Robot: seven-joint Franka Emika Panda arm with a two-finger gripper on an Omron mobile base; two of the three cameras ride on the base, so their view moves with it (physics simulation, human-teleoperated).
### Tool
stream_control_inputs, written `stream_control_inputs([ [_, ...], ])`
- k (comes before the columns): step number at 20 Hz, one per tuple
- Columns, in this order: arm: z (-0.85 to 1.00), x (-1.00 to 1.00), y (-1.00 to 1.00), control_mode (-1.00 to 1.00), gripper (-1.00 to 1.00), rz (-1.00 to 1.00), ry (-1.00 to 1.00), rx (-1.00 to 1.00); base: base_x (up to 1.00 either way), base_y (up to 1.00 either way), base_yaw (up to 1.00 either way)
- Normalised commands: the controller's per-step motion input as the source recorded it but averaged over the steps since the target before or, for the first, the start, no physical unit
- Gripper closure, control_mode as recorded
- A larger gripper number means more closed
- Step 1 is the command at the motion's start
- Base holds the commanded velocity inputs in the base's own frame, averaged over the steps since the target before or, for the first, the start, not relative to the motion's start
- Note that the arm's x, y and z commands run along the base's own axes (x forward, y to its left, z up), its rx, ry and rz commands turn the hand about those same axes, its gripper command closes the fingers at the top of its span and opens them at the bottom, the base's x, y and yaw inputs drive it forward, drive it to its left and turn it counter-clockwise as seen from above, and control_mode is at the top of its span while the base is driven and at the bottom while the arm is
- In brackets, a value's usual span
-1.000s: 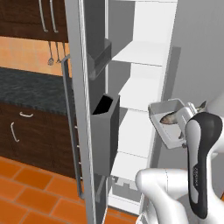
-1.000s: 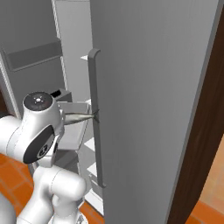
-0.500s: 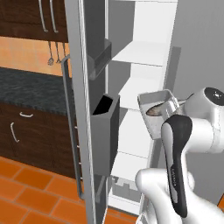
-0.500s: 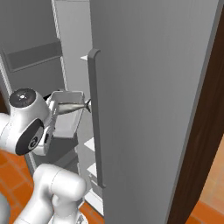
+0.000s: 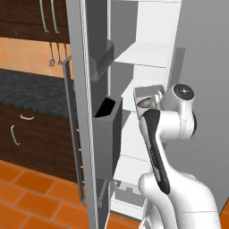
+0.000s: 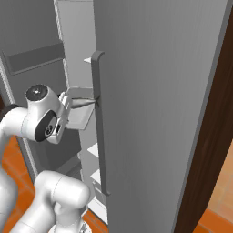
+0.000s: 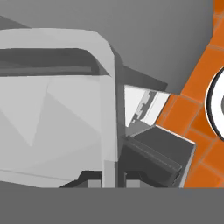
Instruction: Take the meat container that has the fish and place it on the second highest rack of the freezer. Then take the vegetable container that has the garlic and corn and place it on the highest rack of the freezer.
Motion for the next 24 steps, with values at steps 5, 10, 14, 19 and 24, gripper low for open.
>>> stream_control_inputs([
  [5, -0.29, 0.70, 0.00, -1.00, 1.00, 0.00, 0.03, -0.16, 0.00, 0.00, 0.00],
  [10, -0.03, 0.51, -0.05, -1.00, 1.00, 0.00, 0.00, -0.09, 0.00, 0.00, 0.00],
  [14, -0.15, 0.36, -0.01, -1.00, 1.00, 0.00, 0.00, 0.01, 0.00, 0.00, 0.00],
  [19, -0.16, 0.46, 0.11, -1.00, 1.00, 0.00, 0.00, 0.02, 0.00, 0.00, 0.00],
  [24, -0.15, 0.64, 0.01, -1.00, 1.00, 0.00, 0.00, 0.01, 0.00, 0.00, 0.00],
])
